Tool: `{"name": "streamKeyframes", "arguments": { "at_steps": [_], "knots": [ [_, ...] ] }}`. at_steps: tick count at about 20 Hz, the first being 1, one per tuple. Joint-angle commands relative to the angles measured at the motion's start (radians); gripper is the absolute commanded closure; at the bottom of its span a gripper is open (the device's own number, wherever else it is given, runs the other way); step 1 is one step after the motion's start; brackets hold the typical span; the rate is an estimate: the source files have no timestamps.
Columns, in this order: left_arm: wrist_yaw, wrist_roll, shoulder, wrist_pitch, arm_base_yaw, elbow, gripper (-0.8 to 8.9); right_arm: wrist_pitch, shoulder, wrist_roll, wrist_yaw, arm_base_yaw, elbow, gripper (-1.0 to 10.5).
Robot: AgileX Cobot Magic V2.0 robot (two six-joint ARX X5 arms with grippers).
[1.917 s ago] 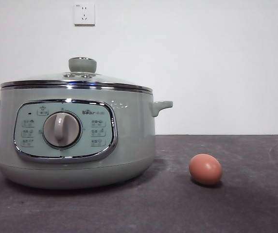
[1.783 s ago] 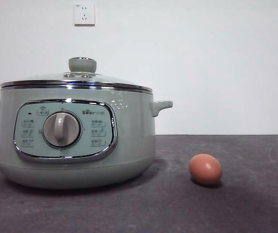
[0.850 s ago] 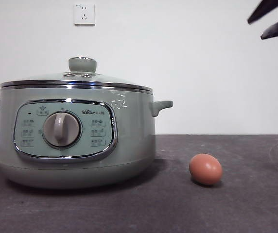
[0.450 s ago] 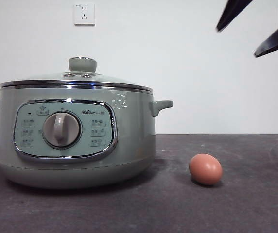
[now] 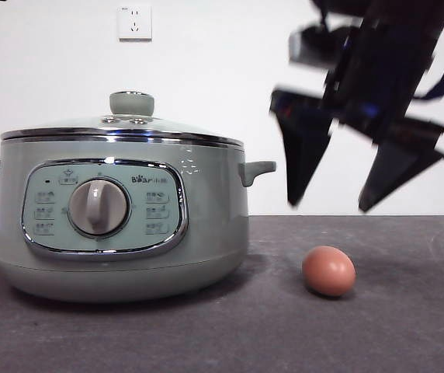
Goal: Pick up the egg,open the lid,put the egg in the pot,close the lid
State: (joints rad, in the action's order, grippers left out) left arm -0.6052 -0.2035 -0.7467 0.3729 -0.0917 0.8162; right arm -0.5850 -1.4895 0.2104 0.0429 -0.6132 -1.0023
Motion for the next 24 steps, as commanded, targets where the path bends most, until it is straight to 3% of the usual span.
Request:
{"name": "streamKeyframes", "arguments": {
  "at_steps": [1,5,13,16,20,24],
  "knots": [
    [0.002,-0.006,0.001,-0.005,-0.008,0.004,4.67,0.035,-0.074,0.009,0.001,-0.002,-0.001,5.1],
    [0.002,-0.006,0.001,-0.004,-0.008,0.004,4.67,0.062,-0.171,0.009,0.002,-0.002,-0.001,5.3],
    [0.002,-0.006,0.001,-0.003,-0.008,0.004,4.67,0.076,-0.21,0.009,0.011,0.016,-0.001,9.6],
    [0.003,-0.005,-0.006,0.004,-0.008,0.004,4.67,0.056,-0.185,0.008,0.011,0.017,-0.001,9.6],
    [0.015,-0.005,-0.08,-0.073,-0.059,0.004,4.64,-0.058,0.0,-0.003,0.016,0.019,-0.002,9.6],
    [0.206,0.044,-0.216,-0.097,-0.192,0.079,4.63,-0.194,0.188,-0.003,0.021,0.031,-0.001,9.6]
  ]
}}
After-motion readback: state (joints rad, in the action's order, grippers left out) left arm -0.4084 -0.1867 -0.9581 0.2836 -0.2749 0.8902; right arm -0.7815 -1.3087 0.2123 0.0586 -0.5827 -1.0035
